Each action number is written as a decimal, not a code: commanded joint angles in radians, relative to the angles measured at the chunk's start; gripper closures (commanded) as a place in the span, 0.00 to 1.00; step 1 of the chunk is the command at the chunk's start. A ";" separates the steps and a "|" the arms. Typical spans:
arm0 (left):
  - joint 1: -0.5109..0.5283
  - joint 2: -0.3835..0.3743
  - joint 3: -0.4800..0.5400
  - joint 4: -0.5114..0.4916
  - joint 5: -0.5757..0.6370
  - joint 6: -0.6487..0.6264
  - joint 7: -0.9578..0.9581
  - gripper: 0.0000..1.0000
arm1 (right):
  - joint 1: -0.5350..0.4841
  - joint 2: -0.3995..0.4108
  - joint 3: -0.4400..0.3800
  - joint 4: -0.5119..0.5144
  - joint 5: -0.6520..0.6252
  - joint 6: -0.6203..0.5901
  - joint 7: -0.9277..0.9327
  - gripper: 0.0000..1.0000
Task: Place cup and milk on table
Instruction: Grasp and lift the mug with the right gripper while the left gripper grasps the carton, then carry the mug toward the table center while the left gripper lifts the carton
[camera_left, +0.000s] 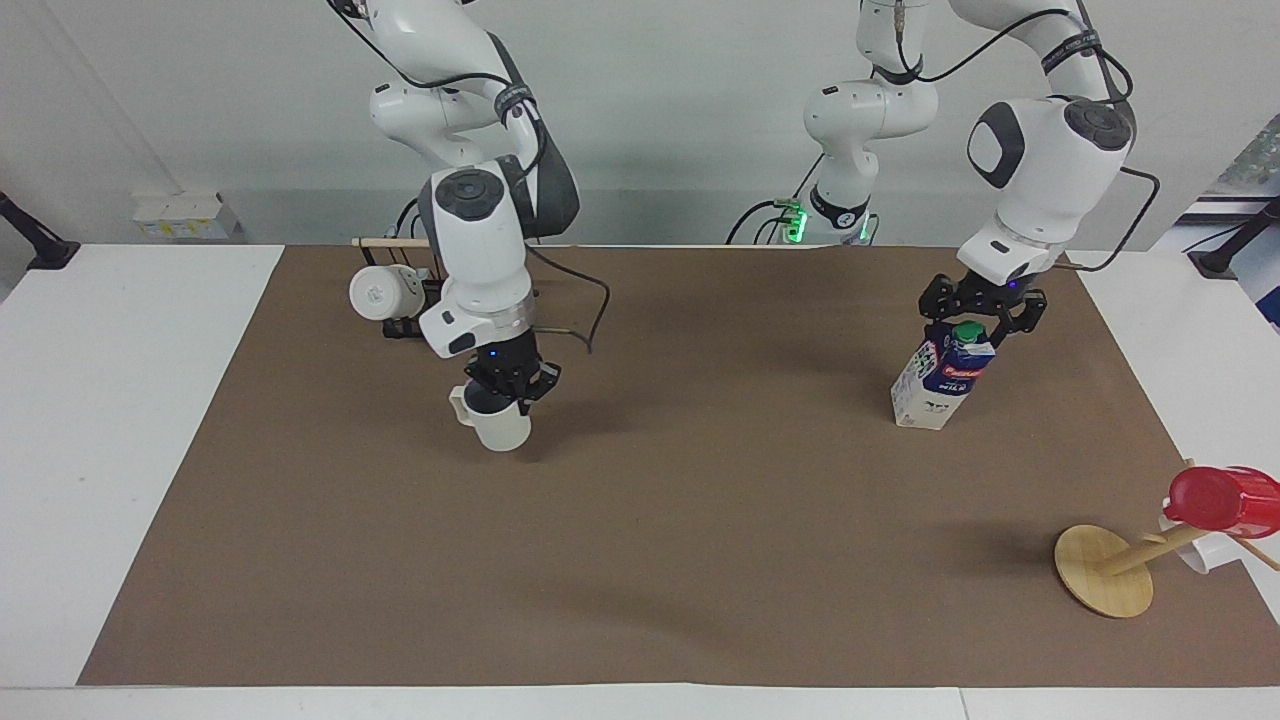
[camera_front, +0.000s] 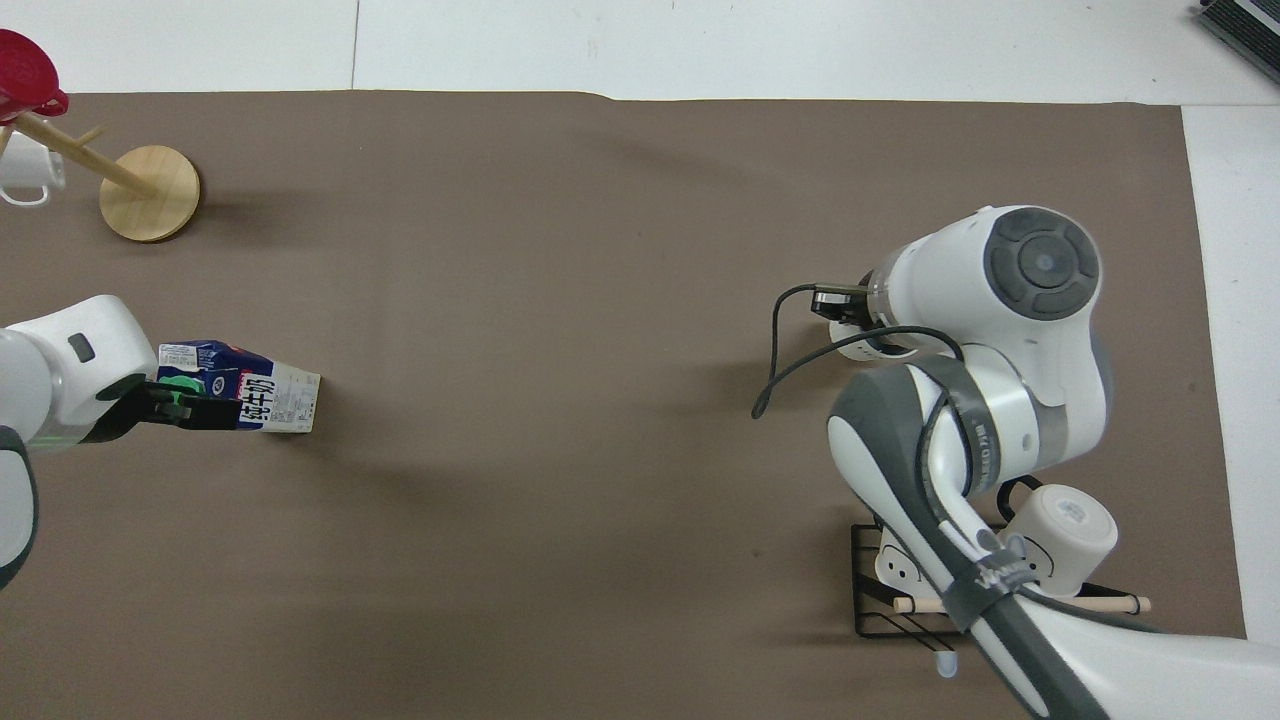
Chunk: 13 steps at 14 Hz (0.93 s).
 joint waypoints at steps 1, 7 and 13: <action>0.004 -0.001 -0.002 -0.013 0.015 0.031 0.011 0.11 | 0.079 0.053 -0.004 0.059 -0.022 -0.022 0.108 1.00; 0.005 0.009 0.000 -0.007 0.015 0.033 0.010 0.44 | 0.209 0.248 -0.003 0.323 -0.066 -0.136 0.318 1.00; 0.010 0.011 -0.002 -0.001 0.013 0.028 -0.006 0.58 | 0.269 0.278 -0.001 0.318 -0.056 -0.088 0.427 1.00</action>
